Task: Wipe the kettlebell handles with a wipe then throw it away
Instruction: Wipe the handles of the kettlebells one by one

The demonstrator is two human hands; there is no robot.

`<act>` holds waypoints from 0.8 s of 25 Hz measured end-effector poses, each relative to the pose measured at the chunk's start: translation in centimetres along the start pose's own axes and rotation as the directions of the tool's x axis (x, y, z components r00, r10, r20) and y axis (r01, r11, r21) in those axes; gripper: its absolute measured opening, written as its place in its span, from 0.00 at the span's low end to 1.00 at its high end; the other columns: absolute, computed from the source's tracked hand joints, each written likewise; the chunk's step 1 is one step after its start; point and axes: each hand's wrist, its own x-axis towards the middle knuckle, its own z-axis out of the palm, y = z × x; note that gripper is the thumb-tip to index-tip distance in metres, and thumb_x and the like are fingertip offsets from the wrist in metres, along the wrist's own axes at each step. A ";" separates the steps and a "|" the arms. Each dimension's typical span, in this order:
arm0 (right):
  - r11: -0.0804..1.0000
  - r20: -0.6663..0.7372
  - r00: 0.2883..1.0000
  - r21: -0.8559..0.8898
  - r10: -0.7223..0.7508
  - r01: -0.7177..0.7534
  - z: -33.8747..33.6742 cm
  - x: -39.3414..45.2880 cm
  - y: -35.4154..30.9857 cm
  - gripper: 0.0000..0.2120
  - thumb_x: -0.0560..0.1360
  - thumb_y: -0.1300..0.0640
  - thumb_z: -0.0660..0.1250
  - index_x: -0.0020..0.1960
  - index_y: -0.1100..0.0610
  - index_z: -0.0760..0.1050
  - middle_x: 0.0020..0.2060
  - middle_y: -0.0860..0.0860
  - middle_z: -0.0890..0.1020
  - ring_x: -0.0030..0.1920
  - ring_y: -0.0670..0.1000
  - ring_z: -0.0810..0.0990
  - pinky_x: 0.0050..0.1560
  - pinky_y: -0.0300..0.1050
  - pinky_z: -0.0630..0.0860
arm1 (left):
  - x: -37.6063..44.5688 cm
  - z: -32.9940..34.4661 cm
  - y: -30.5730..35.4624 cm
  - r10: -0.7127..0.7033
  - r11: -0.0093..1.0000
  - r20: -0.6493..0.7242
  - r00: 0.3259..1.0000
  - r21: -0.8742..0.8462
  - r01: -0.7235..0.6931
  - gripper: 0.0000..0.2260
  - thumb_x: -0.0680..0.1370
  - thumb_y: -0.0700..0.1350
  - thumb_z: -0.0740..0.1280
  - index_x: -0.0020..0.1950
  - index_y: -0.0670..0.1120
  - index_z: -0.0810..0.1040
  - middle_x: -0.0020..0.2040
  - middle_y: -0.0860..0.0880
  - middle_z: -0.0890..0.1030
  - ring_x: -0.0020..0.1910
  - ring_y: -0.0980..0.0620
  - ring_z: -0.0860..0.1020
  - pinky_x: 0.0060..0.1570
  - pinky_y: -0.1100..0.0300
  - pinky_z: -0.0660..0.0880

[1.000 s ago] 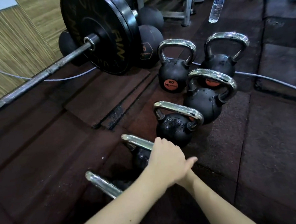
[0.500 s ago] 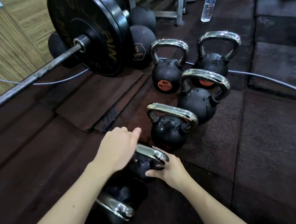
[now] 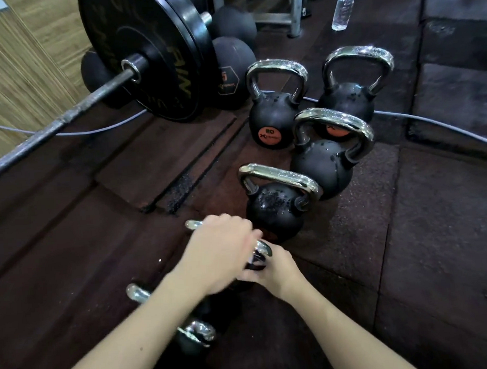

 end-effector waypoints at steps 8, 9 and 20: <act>0.987 0.075 0.993 0.129 0.089 -0.098 -0.5 -0.4 -0.2 0.48 0.55 0.43 0.84 0.72 0.39 0.71 0.65 0.43 0.81 0.62 0.42 0.81 0.68 0.42 0.75 | -0.3 0.2 -2.8 -0.318 0.945 0.007 0.948 -0.072 0.318 0.09 0.81 0.47 0.65 0.42 0.47 0.77 0.37 0.47 0.78 0.38 0.41 0.77 0.39 0.44 0.76; 0.990 0.078 0.992 0.096 0.099 -0.106 -0.6 -0.4 -0.4 0.43 0.55 0.41 0.82 0.70 0.40 0.73 0.62 0.43 0.82 0.59 0.41 0.82 0.64 0.41 0.77 | 0.1 -0.1 -0.9 -0.237 0.972 0.010 0.971 -0.002 0.237 0.06 0.78 0.48 0.68 0.43 0.47 0.78 0.35 0.47 0.77 0.36 0.41 0.76 0.38 0.45 0.75; 0.992 0.069 0.996 0.102 0.064 -0.071 0.0 -0.2 -0.3 0.46 0.54 0.44 0.84 0.71 0.40 0.73 0.65 0.39 0.79 0.65 0.37 0.77 0.69 0.37 0.72 | -0.7 1.6 -3.3 -0.054 0.998 -0.109 0.993 -0.015 0.053 0.12 0.81 0.48 0.56 0.46 0.49 0.78 0.35 0.50 0.77 0.36 0.43 0.77 0.40 0.47 0.77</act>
